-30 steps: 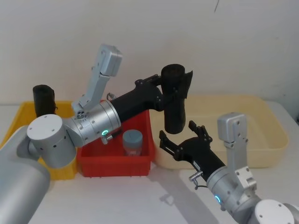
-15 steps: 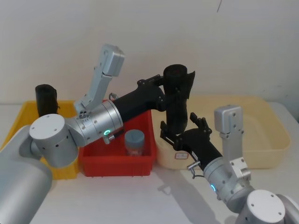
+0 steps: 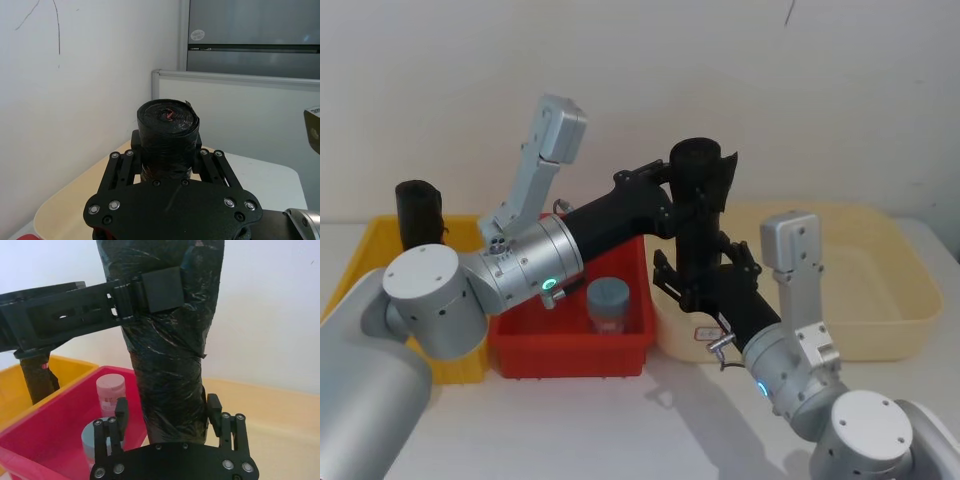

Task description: Pick up the garbage bag with the one hand and transfer it to the other hand.

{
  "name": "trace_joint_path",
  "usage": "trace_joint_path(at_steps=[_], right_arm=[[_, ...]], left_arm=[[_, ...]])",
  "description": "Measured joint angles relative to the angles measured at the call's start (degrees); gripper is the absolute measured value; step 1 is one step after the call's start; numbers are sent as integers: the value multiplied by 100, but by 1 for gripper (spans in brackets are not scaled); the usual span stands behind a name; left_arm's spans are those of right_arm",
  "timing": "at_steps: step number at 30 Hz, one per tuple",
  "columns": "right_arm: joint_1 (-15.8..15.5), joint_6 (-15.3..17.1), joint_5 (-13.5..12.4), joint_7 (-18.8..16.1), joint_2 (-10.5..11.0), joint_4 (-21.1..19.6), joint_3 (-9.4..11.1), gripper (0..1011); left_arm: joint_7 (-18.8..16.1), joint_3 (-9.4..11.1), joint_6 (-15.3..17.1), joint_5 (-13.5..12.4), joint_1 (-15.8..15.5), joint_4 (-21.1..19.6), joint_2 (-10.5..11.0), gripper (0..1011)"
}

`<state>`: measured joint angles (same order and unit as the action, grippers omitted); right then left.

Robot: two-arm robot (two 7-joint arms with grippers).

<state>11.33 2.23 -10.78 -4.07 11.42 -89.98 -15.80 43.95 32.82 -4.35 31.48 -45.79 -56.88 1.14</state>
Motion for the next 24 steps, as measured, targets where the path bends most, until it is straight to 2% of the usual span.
trace_joint_path(at_steps=[8, 16, 24], right_arm=[[62, 117, 73, 2, -39, 7, -22, 797], [97, 182, 112, 2, -62, 12, -37, 560], [115, 214, 132, 2, -73, 15, -43, 536]], left_arm=[[0, 0, 0, 0, 0, 0, 0, 504], [0, 0, 0, 0, 0, 0, -1, 504], [-1, 0, 0, 0, 0, 0, -1, 504]])
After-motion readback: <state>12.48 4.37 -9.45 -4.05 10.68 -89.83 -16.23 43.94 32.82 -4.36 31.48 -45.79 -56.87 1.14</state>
